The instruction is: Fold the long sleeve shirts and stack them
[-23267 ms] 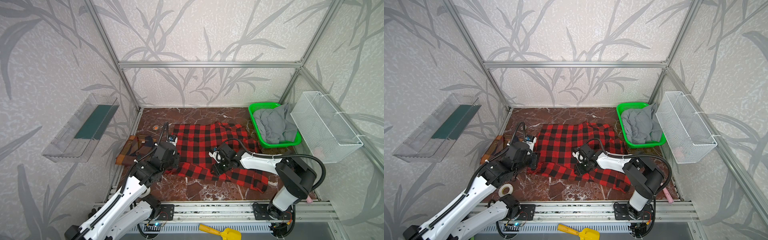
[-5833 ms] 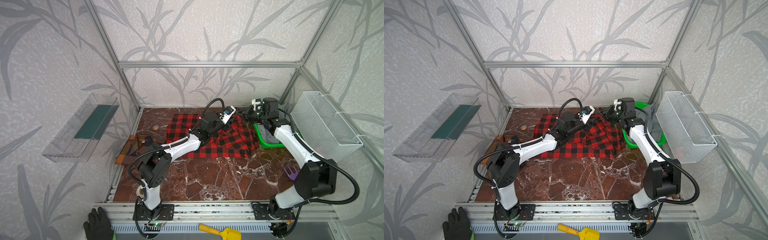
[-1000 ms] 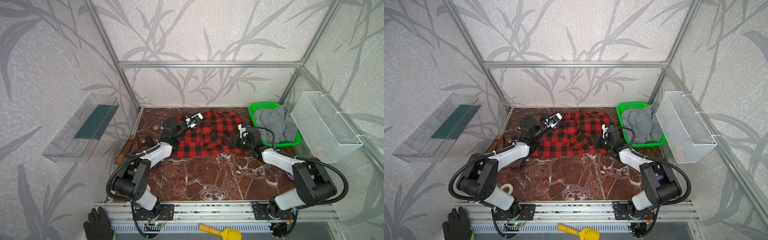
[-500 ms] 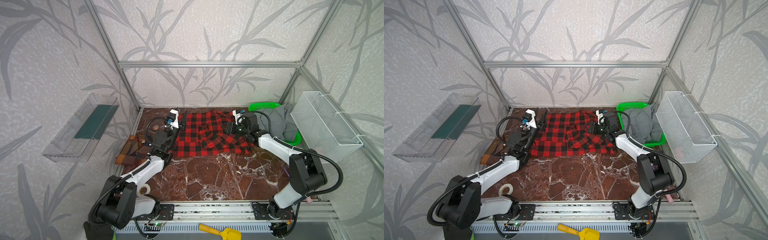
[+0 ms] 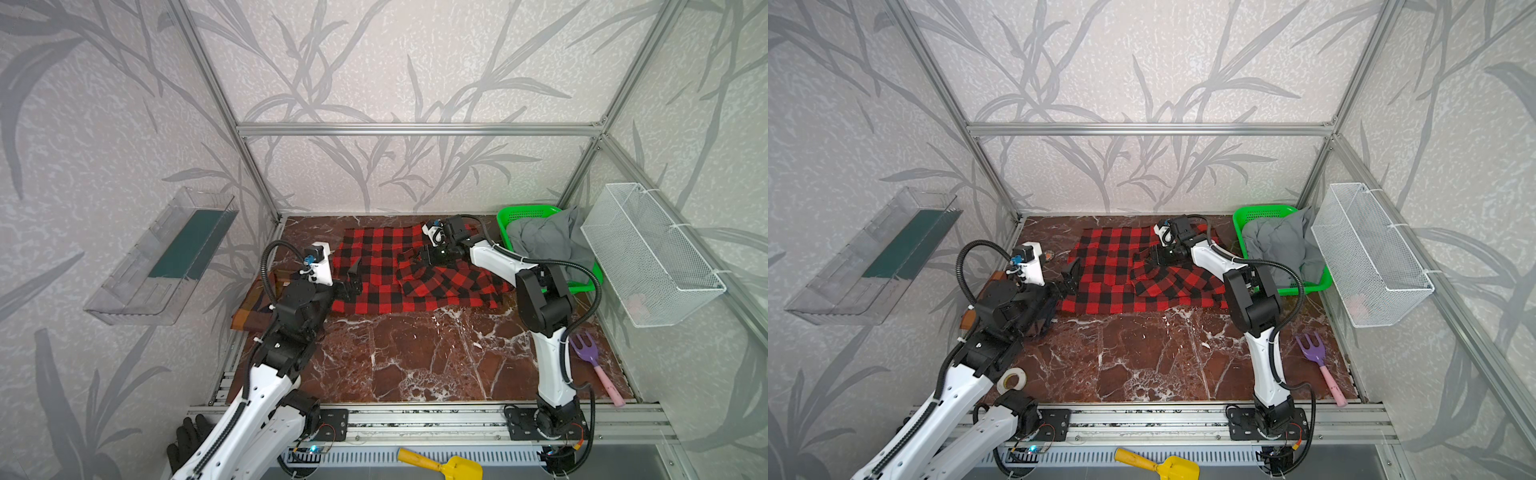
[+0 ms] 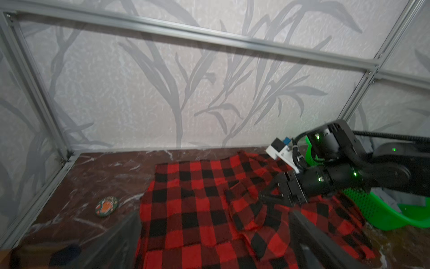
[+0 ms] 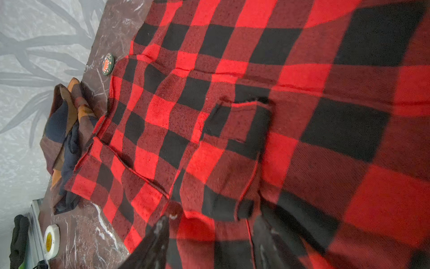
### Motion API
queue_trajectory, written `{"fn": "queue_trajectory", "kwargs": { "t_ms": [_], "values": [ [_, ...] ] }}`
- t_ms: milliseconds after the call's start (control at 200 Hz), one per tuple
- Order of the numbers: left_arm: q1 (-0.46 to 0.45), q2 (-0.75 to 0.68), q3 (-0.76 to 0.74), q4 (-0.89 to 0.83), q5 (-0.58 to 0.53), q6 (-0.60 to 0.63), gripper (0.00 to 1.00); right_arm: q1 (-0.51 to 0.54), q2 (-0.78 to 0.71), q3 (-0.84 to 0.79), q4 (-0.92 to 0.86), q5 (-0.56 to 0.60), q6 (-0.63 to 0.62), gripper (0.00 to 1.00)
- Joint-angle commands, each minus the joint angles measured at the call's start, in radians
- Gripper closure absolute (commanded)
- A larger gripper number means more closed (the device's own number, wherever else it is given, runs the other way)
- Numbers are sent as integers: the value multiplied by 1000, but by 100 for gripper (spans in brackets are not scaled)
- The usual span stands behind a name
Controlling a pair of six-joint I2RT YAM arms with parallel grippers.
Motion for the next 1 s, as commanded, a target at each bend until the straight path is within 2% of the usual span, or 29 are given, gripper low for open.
{"fn": "queue_trajectory", "kwargs": {
  "t_ms": [0, 160, 325, 765, 905, 995],
  "values": [
    [-3, -87, -6, -267, -55, 13, 1, -5, 76, 129, -131, 6, -45, 43],
    [-3, -184, -107, -220, -120, 8, 1, -6, 179, 262, -195, 26, -55, 44],
    [-6, -201, -133, -206, -153, 18, 1, 0, 252, 360, -242, 22, -62, 48],
    [-34, -212, -152, -187, -185, 47, 1, 8, 295, 384, -203, -65, -16, 80],
    [-43, -212, -153, -184, -183, 51, 1, 7, 277, 374, -193, -90, -2, 100],
    [-45, -212, -154, -185, -183, 53, 1, 6, 226, 332, -168, -79, 9, 100]
  ]
}}
